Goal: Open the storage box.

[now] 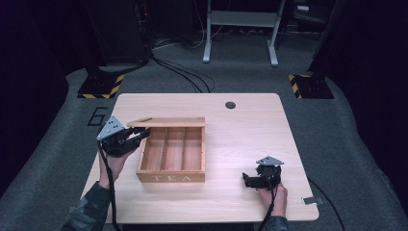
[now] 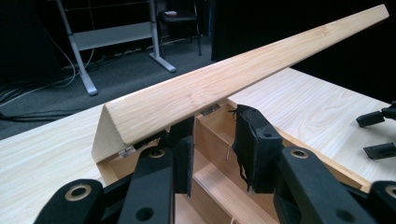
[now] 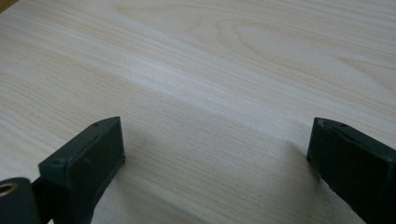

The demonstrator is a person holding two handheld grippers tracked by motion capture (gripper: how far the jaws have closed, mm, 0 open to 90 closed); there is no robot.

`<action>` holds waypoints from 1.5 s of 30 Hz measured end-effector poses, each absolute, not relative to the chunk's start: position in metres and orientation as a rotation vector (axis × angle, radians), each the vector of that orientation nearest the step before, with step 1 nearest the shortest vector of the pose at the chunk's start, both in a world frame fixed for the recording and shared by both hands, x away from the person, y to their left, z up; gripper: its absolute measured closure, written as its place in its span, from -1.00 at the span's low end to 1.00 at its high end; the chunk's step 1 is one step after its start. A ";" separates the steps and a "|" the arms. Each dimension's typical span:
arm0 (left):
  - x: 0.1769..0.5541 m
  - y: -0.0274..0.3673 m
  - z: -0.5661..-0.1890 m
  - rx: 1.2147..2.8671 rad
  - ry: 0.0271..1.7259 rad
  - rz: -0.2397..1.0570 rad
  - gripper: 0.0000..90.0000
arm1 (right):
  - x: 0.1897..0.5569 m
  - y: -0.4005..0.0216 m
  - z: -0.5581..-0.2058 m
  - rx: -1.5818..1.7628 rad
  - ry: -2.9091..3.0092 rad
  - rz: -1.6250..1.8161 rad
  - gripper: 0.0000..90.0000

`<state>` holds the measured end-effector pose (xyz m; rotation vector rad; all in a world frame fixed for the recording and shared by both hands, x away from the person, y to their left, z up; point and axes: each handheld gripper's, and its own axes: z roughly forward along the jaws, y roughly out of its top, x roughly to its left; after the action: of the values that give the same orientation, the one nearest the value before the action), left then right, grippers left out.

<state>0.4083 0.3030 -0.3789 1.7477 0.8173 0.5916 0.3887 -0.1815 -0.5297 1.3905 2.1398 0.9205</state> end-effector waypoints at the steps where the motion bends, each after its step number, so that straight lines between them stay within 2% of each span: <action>1: 0.409 0.303 -0.378 1.743 0.825 0.590 0.51 | 0.389 -0.182 -0.530 1.390 2.140 0.920 -0.92; 18: 0.430 0.302 -0.354 1.737 0.838 0.591 0.51 | 0.389 -0.182 -0.530 1.389 2.140 0.920 -0.92; 45: 0.445 0.302 -0.342 1.745 0.855 0.575 0.52 | 0.389 -0.181 -0.530 1.392 2.137 0.925 -0.92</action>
<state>0.4446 0.3015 -0.3419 1.7451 0.8551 0.5752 0.3887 -0.1813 -0.5297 1.3922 2.1369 0.9252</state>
